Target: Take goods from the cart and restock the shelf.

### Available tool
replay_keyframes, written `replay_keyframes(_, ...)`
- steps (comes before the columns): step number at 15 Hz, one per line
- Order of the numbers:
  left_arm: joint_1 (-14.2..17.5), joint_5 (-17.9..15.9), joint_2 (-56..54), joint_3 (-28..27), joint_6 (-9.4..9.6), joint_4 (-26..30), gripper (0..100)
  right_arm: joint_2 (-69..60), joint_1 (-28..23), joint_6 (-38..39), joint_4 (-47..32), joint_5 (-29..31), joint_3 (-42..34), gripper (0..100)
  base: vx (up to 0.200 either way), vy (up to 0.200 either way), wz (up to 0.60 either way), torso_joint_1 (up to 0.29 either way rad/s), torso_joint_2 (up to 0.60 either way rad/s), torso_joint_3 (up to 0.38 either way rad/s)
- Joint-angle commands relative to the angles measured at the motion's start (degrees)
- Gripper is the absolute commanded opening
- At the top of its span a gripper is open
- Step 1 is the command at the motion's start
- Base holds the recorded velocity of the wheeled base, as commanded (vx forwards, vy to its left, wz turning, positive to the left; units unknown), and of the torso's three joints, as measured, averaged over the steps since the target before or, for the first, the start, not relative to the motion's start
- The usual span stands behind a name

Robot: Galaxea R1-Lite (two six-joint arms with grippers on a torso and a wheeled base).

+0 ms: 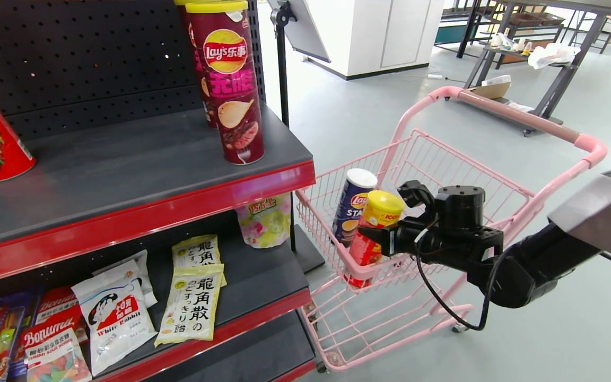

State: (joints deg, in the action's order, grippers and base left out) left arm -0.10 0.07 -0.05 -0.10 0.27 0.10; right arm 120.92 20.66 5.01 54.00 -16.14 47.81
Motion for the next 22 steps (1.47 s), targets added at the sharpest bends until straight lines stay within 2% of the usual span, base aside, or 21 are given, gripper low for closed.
replay_keyframes(1, 0.01, 0.01, 0.05, 0.01, 0.00, -0.01, 100, -7.89, -1.77, -1.23, -0.22, 0.14, -0.61, 0, 0.000, 0.000, 0.00, 0.000, 0.00, 0.000)
replay_keyframes(3, 0.01, 0.01, 0.05, 0.01, 0.00, -0.01, 100, -14.22, -2.91, -2.46, -2.15, 0.06, -0.26, 0, 0.000, 0.000, 0.00, 0.000, 0.00, 0.000)
replay_keyframes(7, 0.01, 0.01, 0.05, 0.01, 0.00, -0.01, 100, -28.98, -3.26, -2.73, -16.83, 0.14, 5.45, 0, 0.000, 0.000, 0.00, 0.000, 0.00, 0.000)
replay_keyframes(10, 0.01, 0.01, 0.05, 0.01, 0.00, -0.01, 100, -42.96, -2.82, -3.78, -34.23, 1.02, 6.07, 0, 0.000, 0.000, 0.00, 0.000, 0.00, 0.000)
replay_keyframes(11, 0.01, 0.01, 0.05, 0.01, 0.00, -0.01, 100, -50.17, -2.91, -4.22, -46.01, 3.40, 5.45, 0, 0.000, 0.000, 0.00, 0.000, 0.00, 0.000)
replay_keyframes(12, 0.01, 0.01, 0.05, 0.01, 0.00, -0.01, 100, -54.21, -2.91, -5.36, -53.13, 4.54, 5.19, 0, 0.000, 0.000, 0.00, 0.000, 0.00, 0.000)
replay_keyframes(13, -0.08, -0.07, 0.31, 0.01, 0.08, -0.01, 100, -63.53, -2.91, -5.89, -63.23, 5.24, 0.09, 0, 0.000, 0.000, 0.00, 0.000, 0.00, 0.000)
replay_keyframes(17, -0.08, -0.07, 0.40, 0.01, 0.08, -0.01, 100, -71.17, -3.44, -6.50, -63.32, 7.70, -8.88, 0, 0.000, 0.000, 0.00, 0.000, 0.00, 0.000)
replay_keyframes(22, -0.08, -0.07, 0.22, 0.01, 0.08, -0.01, 100, -74.51, -3.52, -6.77, -63.76, 8.32, -11.60, 0, 0.000, 0.000, 0.00, 0.007, -0.02, -0.016)
